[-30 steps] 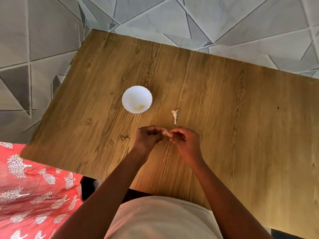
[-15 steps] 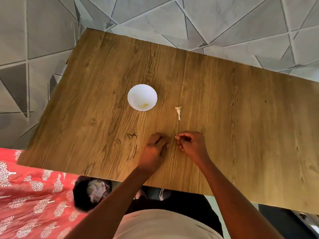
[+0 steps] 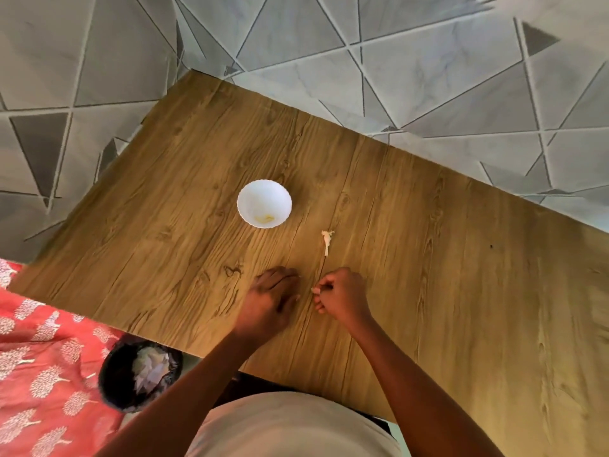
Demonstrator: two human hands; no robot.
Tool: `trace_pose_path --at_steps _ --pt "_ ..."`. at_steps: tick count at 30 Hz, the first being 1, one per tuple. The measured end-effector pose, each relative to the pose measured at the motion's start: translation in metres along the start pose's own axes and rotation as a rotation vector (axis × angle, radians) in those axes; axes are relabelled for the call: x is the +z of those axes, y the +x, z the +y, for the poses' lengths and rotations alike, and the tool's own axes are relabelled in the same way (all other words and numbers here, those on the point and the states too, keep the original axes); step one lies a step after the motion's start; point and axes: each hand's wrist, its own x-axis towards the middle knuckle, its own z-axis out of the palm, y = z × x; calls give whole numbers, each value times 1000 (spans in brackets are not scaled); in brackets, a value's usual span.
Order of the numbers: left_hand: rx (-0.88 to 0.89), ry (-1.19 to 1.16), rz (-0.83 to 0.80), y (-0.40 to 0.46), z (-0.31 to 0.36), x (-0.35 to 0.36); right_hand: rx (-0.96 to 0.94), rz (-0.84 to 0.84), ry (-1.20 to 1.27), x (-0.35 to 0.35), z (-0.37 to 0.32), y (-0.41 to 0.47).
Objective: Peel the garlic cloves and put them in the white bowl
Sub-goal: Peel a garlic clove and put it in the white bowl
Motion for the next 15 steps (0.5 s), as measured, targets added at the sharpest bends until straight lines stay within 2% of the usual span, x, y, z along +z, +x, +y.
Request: trace_pose_path --at_steps 4,8,15 --pt "-13 17 12 1 4 -1 103 -64 -103 -4 -15 15" --pt "-17 9 4 0 5 -2 117 -33 -201 2 -23 25" --pt "-2 19 -8 1 4 -3 -25 -14 -532 1 -40 14"
